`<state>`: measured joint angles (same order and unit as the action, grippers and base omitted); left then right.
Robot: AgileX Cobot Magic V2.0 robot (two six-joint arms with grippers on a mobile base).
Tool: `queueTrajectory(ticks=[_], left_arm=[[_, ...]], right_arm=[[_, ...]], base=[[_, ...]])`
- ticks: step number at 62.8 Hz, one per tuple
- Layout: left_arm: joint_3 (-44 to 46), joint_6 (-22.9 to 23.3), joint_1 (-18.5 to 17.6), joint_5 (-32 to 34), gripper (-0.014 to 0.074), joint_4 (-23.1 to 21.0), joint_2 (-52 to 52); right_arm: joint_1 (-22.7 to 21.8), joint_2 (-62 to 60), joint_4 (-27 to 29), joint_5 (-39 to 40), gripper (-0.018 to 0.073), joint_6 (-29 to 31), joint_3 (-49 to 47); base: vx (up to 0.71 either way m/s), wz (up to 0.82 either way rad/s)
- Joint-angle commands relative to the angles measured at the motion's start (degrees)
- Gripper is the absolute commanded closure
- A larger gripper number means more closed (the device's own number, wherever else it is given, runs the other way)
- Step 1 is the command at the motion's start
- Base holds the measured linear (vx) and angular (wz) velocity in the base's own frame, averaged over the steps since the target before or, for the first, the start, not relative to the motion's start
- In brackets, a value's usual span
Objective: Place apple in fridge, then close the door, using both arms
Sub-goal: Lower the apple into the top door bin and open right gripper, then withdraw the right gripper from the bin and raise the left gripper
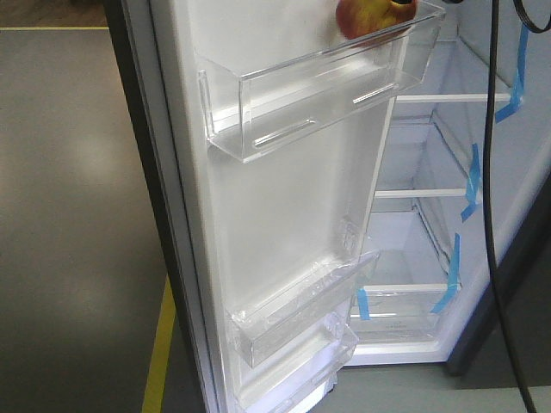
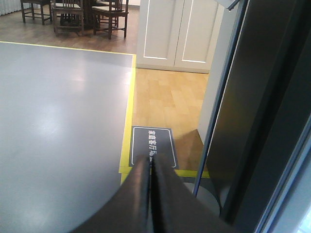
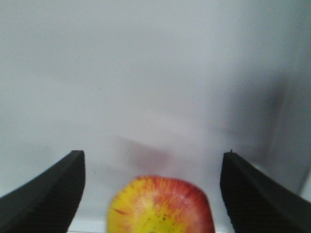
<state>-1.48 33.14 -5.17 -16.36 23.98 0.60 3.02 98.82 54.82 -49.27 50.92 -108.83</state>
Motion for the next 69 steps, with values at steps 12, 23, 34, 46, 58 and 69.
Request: queueTrajectory(ticks=[12, 23, 34, 46, 58, 69], left_arm=[[-1.51, 0.42, 0.08, 3.99, 0.0603, -0.13, 0.36], [-1.51, 0.42, 0.08, 3.99, 0.0603, -0.13, 0.36], [-1.51, 0.42, 0.08, 3.99, 0.0603, -0.13, 0.36], [-1.51, 0.42, 0.08, 3.99, 0.0603, -0.13, 0.36], [-1.51, 0.41, 0.08, 6.19, 0.0603, -0.18, 0.36], [-1.35, 0.87, 0.08, 10.14, 0.0603, -0.18, 0.36]], right_arm=[[-0.11, -2.43, 2.82, 3.29, -0.0019, -0.72, -1.77], [-0.11, -5.15, 4.44, 2.65, 0.0119, -1.34, -1.77], [-0.11, -10.11, 4.3, -0.49, 0.0482, -1.34, -1.77], [-0.11, -15.98, 4.12, -5.89, 0.0565, -1.73, -0.42], [-0.11, -25.18, 4.12, -6.53, 0.0564, -0.17, 12.29], [-0.11, -38.59, 4.37, -2.16, 0.0564, 4.84, 33.85]], base=[[0.0, 0.0], [0.0, 0.0], [0.0, 0.0], [0.0, 0.0], [0.0, 0.0], [0.0, 0.0]])
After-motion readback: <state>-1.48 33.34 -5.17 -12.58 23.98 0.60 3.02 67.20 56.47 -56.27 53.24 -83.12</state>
